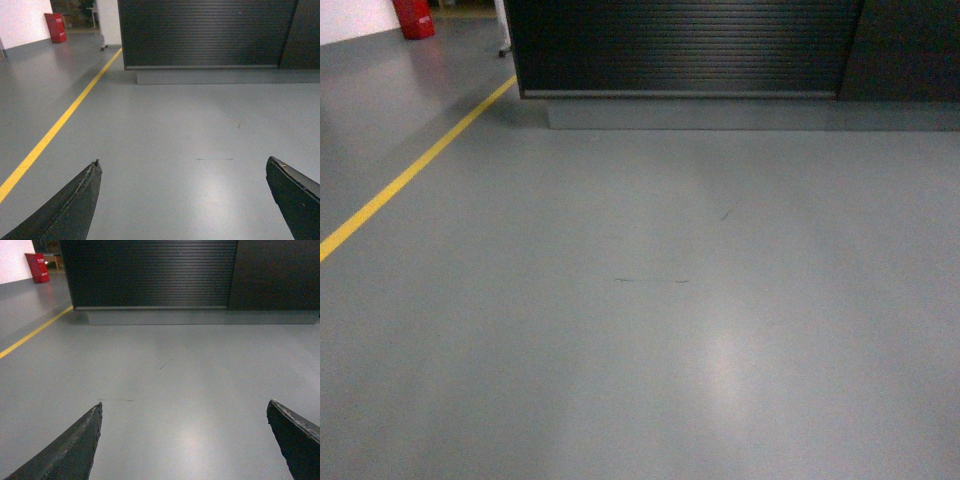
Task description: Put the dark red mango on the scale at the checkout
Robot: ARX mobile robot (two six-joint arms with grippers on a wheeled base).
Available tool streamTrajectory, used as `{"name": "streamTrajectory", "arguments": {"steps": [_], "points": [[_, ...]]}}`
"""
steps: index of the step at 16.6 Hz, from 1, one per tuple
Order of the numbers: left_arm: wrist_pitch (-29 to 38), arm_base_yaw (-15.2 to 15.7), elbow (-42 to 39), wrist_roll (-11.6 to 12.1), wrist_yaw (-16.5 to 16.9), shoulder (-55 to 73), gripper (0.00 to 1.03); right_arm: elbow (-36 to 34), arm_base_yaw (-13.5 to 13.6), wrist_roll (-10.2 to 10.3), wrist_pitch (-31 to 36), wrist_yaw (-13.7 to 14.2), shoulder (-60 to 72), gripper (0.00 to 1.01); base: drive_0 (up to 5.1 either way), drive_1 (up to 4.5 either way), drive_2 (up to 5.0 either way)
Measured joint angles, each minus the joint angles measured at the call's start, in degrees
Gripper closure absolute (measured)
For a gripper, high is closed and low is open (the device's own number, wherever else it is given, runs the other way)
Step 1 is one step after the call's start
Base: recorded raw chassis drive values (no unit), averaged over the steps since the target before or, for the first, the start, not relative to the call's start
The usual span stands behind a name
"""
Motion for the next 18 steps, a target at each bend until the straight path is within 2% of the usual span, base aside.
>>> {"name": "streamTrajectory", "arguments": {"steps": [10, 16, 18], "points": [[0.0, 0.0, 0.0, 0.0, 0.0, 0.0, 0.05, 0.0, 0.0, 0.0, -0.02, 0.0, 0.0, 0.03, 0.0, 0.0, 0.0], [0.09, 0.0, 0.0, 0.0, 0.02, 0.0, 0.05, 0.0, 0.0, 0.0, 0.02, 0.0, 0.0, 0.03, 0.0, 1.11, -1.1], [0.02, 0.0, 0.0, 0.0, -0.02, 0.0, 0.05, 0.0, 0.0, 0.0, 0.04, 0.0, 0.0, 0.03, 0.0, 4.13, -4.2]]}}
